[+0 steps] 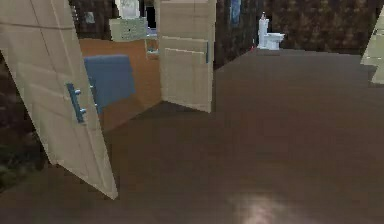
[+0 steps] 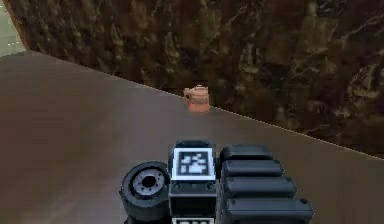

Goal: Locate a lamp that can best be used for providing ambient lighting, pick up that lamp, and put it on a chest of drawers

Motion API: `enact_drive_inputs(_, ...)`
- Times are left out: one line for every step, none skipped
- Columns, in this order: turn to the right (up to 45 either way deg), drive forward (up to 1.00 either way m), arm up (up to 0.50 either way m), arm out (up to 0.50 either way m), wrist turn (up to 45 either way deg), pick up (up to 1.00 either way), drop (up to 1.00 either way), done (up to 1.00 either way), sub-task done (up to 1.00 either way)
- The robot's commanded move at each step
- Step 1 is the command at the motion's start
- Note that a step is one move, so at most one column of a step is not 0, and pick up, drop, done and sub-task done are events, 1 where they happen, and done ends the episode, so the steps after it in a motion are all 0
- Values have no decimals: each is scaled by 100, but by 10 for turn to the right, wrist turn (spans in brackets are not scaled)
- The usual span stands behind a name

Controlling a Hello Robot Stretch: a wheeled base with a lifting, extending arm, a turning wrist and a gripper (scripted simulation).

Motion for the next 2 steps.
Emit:
enact_drive_inputs(0,100,0,0,0,0,0,0,0)
enact_drive_inputs(-150,0,0,0,0,0,0,0,0)
